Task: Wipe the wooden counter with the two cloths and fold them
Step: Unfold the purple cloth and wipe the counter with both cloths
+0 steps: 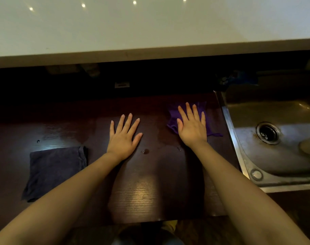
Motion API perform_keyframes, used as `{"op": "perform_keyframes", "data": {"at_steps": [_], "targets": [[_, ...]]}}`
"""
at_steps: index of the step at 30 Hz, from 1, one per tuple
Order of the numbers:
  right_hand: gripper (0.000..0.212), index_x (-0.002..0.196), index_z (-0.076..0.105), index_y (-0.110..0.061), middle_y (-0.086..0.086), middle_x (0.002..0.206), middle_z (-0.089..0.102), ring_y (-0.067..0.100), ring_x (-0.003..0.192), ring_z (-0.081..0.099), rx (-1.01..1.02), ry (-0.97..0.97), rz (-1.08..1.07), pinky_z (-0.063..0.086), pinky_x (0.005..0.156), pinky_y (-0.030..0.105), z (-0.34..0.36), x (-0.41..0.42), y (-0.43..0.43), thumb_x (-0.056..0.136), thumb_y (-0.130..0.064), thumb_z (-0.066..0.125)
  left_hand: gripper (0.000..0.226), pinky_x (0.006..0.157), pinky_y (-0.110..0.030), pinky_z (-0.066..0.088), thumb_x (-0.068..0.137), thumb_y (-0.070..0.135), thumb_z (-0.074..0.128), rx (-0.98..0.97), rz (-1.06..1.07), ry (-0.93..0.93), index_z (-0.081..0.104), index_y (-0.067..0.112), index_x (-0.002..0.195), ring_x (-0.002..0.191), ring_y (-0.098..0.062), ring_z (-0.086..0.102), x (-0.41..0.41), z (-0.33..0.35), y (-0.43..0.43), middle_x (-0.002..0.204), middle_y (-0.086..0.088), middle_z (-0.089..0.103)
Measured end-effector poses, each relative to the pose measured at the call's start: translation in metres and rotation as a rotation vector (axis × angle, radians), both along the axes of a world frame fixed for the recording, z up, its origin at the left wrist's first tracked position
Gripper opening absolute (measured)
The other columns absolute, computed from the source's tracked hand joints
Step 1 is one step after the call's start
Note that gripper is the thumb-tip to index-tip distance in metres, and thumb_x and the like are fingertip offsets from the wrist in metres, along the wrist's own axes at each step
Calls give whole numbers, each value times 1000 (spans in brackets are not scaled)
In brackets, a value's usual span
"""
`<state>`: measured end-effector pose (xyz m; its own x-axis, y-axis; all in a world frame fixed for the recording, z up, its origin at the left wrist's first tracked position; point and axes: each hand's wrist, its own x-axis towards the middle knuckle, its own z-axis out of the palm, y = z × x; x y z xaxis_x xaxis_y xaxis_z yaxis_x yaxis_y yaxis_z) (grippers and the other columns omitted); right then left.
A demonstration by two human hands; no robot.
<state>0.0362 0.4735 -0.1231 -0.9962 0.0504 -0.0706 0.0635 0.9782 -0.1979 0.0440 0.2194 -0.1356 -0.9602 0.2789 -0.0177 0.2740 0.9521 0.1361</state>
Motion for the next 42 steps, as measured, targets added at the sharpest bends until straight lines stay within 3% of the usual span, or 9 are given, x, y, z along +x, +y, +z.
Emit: {"op": "perform_keyframes", "data": {"at_steps": [10, 15, 21, 27, 29, 35, 42], "targets": [[61, 148, 16, -28, 3, 159, 12, 24, 147, 2, 37, -6, -103, 2, 118, 46, 2, 60, 50, 91, -47, 8, 64, 113, -54, -1, 85, 57, 13, 11, 7, -8, 18, 29, 143, 144, -24, 3, -1, -1, 0, 156, -3, 13], [59, 147, 24, -24, 7, 157, 21, 27, 146, 10, 12, 36, -103, 9, 117, 45, 1, 92, 53, 92, -44, 16, 64, 113, -55, -2, 85, 58, 13, 1, 3, -12, 16, 30, 143, 144, -24, 2, -2, -3, -1, 156, -3, 13], [58, 147, 21, -26, 6, 157, 19, 25, 146, 8, 44, -5, -138, 8, 116, 45, 1, 133, 47, 93, -47, 16, 63, 112, -55, -3, 87, 57, 12, 2, -10, -16, 15, 29, 144, 144, -25, 2, -1, -2, -1, 156, -4, 12], [63, 147, 20, -25, 10, 156, 22, 32, 145, 11, 86, -59, -215, 15, 116, 54, 2, 171, 14, 92, -55, 10, 57, 113, -56, -4, 92, 50, 25, 25, -14, -37, 13, 29, 144, 144, -26, -1, 0, 2, 0, 157, -5, 9], [63, 147, 21, -25, 12, 155, 23, 35, 144, 13, 91, -64, -221, 17, 114, 57, 2, 179, -7, 92, -56, 16, 57, 113, -56, -5, 93, 49, 24, 23, -12, -49, 12, 29, 144, 144, -26, -2, -1, 2, 0, 157, -5, 8], [69, 146, 24, -26, 14, 155, 21, 40, 143, 13, 79, -59, -148, 11, 109, 60, 0, 185, -74, 86, -59, 32, 57, 113, -57, -4, 93, 49, 24, 26, -16, -55, 12, 28, 145, 144, -27, -3, -1, 2, 0, 157, -6, 8], [72, 148, 15, -33, 9, 159, 9, 36, 145, -1, 53, -61, -7, 2, 110, 62, 0, 165, -72, 86, -66, 30, 58, 112, -56, -6, 92, 49, 23, 31, -23, -52, 12, 27, 145, 144, -27, -3, -1, 3, 0, 157, -7, 8]]}}
